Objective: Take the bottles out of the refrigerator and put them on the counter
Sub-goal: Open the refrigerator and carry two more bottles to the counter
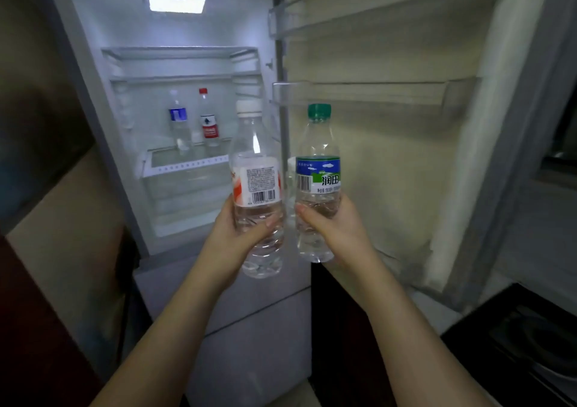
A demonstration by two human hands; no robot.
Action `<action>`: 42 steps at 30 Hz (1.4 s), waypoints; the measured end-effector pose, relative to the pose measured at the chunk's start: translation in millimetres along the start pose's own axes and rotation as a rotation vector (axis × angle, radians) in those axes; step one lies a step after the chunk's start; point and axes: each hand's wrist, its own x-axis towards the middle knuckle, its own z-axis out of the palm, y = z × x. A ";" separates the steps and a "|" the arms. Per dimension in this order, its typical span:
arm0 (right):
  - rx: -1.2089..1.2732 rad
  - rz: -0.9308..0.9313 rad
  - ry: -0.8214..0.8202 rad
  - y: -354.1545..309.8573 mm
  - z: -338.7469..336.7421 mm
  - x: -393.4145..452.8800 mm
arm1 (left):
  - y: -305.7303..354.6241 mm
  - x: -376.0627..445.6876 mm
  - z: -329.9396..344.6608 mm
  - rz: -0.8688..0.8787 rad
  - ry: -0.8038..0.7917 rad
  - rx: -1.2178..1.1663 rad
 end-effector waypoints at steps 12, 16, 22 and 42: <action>-0.207 -0.057 0.234 -84.4 -189.2 -136.9 | 7.9 -48.5 174.6 -0.046 -0.346 -0.220; -0.247 -0.035 0.311 -111.3 -251.5 -190.8 | 18.3 -78.4 250.1 -0.024 -0.448 -0.263; -0.348 -0.018 0.482 -149.6 -331.9 -272.6 | 37.1 -125.9 362.2 -0.074 -0.598 -0.318; -0.617 0.081 1.022 -209.3 -472.9 -482.4 | 51.1 -254.4 608.9 -0.048 -1.189 -0.479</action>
